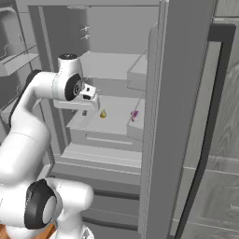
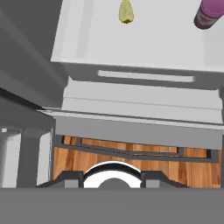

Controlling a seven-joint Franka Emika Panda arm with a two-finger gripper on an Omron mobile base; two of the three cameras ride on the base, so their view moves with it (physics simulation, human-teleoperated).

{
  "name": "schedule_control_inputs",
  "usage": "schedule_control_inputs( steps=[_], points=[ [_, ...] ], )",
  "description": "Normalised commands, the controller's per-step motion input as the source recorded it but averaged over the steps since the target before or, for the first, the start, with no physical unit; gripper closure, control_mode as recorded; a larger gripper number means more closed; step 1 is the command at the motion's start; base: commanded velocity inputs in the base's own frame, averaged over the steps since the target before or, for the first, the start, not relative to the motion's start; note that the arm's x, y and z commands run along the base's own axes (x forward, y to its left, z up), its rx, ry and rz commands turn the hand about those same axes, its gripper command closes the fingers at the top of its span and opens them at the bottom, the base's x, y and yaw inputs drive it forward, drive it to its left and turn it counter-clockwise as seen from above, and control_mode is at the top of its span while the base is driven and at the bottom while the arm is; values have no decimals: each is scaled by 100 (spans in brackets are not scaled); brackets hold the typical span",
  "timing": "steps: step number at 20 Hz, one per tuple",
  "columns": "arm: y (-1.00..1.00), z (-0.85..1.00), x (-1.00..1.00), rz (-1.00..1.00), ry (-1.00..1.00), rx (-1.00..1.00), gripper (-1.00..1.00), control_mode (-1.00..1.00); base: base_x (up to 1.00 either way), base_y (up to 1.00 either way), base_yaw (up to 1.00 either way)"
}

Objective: Place the mustard and mustard from the counter to the top shelf of the fridge. If the existing items in the fridge are on the top shelf, move them to other shelves.

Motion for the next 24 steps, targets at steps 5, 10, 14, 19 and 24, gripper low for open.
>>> schedule_control_inputs(
  steps=[5,10,14,19,24],
  points=[
    [0,0,-36,0,-1,0,-100,-100,0,0,0],
    [0,0,-79,0,-5,0,-100,-100,0,0,0],
    [0,0,-91,0,-11,0,-100,-100,0,0,0],
    [0,0,-98,0,-17,0,-100,-100,0,0,0],
    [0,0,-77,0,-12,0,-100,-100,0,0,0]
  ],
)
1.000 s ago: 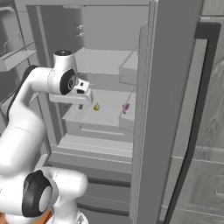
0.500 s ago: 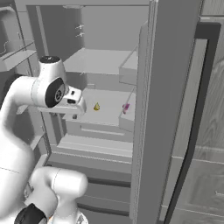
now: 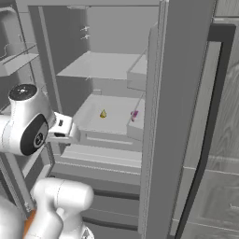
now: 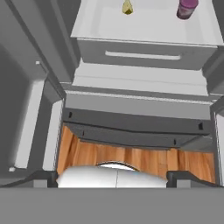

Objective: Place the mustard and mustard from the counter to the top shelf of the fridge. If the existing items in the fridge are on the top shelf, move them to other shelves.

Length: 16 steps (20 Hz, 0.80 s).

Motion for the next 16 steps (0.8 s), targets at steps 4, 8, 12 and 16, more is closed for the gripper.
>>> schedule_control_inputs(
  steps=[4,8,12,16],
  points=[
    [0,0,-4,0,0,0,-100,-100,0,0,0],
    [0,0,-9,0,0,0,-100,100,-69,0,0],
    [0,0,0,0,0,0,-100,100,-97,18,2],
    [0,0,0,0,0,0,-100,100,-70,71,9]
  ],
)
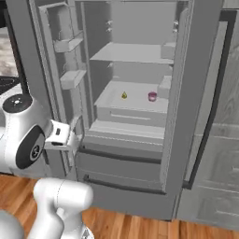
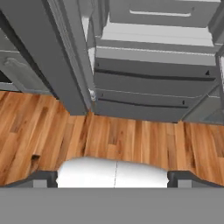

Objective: Place the mustard and mustard from the counter to the top shelf of the fridge. If the existing items in the fridge are on the top shelf, move them to other shelves.

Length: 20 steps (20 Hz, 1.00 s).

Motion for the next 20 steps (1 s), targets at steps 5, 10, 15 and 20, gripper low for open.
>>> schedule_control_inputs(
  steps=[5,10,15,20],
  points=[
    [0,0,0,0,0,0,-100,100,-28,100,10],
    [0,0,0,0,0,0,-100,100,-1,100,8],
    [0,0,0,0,0,0,-100,100,21,98,3],
    [0,0,0,0,0,0,-100,100,45,47,0]
  ],
)
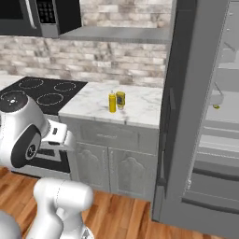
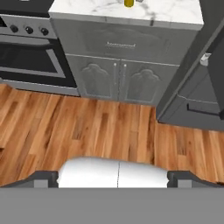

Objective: Place the mustard and mustard from the counter to the top shelf of the fridge. If the existing items in the fridge are on the top shelf, move them to other shelves.

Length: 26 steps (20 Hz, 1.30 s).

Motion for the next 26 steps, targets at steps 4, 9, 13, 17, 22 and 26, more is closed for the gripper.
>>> schedule_control_inputs(
  steps=[4,9,13,17,22,26],
  points=[
    [0,0,0,0,0,0,-100,100,64,11,0],
    [0,0,0,0,0,0,-100,100,75,1,0],
    [0,0,0,0,0,0,-100,100,81,1,0],
    [0,0,0,0,0,0,-100,100,77,3,0],
    [0,0,5,0,0,0,-100,-100,25,0,0],
    [0,-1,48,0,0,0,-100,-100,0,0,0]
  ],
)
